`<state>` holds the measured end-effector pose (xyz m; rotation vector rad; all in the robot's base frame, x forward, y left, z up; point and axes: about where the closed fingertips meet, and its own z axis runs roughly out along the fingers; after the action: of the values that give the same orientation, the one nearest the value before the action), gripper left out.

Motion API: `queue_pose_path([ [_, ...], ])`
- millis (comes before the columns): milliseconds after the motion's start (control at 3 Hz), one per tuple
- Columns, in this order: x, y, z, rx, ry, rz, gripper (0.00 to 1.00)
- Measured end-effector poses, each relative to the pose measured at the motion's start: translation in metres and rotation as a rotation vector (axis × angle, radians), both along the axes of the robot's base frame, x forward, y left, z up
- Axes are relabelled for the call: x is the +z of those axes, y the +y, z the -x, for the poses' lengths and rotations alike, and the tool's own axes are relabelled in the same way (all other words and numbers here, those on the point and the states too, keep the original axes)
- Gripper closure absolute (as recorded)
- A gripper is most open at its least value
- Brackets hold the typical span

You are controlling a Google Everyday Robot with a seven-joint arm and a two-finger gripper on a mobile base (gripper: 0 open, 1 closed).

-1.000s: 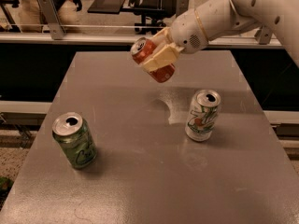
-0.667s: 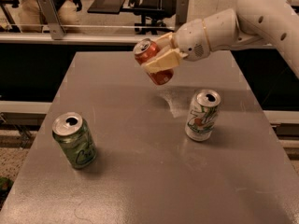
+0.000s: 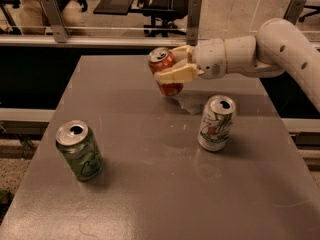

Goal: Place coke can upright

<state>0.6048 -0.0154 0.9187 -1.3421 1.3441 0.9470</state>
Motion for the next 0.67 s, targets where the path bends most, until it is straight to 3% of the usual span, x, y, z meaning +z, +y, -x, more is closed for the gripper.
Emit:
queue_pose_path([
  [333, -0.0033, -0.0043, 0.0030, -0.005, -0.005, -0.080, 0.86],
  [667, -0.0054, -0.0058, 0.0063, -0.001, 0.003, -0.128, 0.63],
])
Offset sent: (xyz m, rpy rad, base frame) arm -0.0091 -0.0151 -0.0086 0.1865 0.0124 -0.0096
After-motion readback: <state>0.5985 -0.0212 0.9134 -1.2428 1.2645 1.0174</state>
